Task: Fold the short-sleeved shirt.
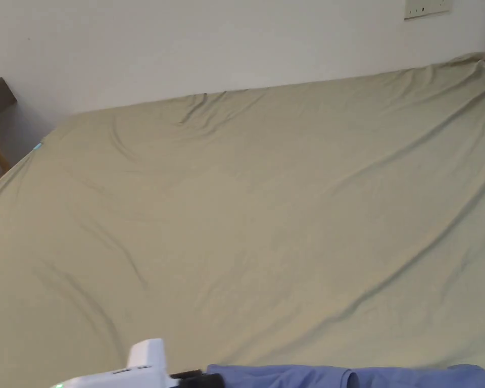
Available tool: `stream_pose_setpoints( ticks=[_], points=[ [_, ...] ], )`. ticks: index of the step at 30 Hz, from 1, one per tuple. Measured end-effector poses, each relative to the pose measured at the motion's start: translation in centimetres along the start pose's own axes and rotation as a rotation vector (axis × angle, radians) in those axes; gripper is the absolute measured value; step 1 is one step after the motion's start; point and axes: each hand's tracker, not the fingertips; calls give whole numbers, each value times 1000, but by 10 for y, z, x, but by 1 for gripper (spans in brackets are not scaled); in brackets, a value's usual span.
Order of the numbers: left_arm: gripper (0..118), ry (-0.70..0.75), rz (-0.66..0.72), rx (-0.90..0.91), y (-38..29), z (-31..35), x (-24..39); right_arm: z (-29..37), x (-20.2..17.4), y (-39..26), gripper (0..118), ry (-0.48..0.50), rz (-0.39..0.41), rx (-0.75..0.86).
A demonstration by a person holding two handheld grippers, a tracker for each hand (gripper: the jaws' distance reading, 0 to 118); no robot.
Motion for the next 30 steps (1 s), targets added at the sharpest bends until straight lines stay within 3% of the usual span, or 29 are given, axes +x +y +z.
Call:
stream_pose_setpoints(
  ticks=[2,5,6,7,8,9,12,13,14,15,17,19,22,26,30],
  points=[
    [0,-64,108,-121,3,-1,-33,-4,-5,-1,1,4,9,-9],
    [4,-141,192,-167,-4,-12,-59,-6,-10,-3,1,5,18,-24],
    [39,-142,191,-204,-5,-17,-63,-6,-11,-3,1,4,16,-27],
    [85,-154,179,-235,-6,-25,-66,-6,-11,-3,1,4,13,-31],
    [118,-142,169,-242,-10,-33,-66,-6,-12,-3,1,3,9,-34],
    [112,-107,98,-237,-11,-28,-67,-5,-12,-3,1,1,7,-37],
    [111,-176,158,-230,-8,-35,-62,-2,-14,-3,1,-20,21,-45],
    [104,-213,170,-209,-7,-35,-61,-1,-13,-3,1,-24,22,-45],
    [77,-221,185,-178,-7,-39,-68,0,-13,-3,1,-25,19,-44],
    [1,-230,211,-161,-6,-39,-70,0,-13,-3,1,-25,15,-44],
    [3,-78,168,-152,-9,-38,-54,1,-12,-3,1,-29,12,-41],
    [3,-88,64,-149,-13,-34,-42,2,-12,-3,1,-28,15,-39],
    [3,-106,103,-103,-9,-13,-21,5,-8,-5,1,-17,10,-32],
    [3,-58,-69,-113,7,16,90,15,-1,-6,1,-2,3,-4],
    [3,-174,-231,-117,-2,-11,205,29,10,-8,0,0,-17,36]
  ],
)
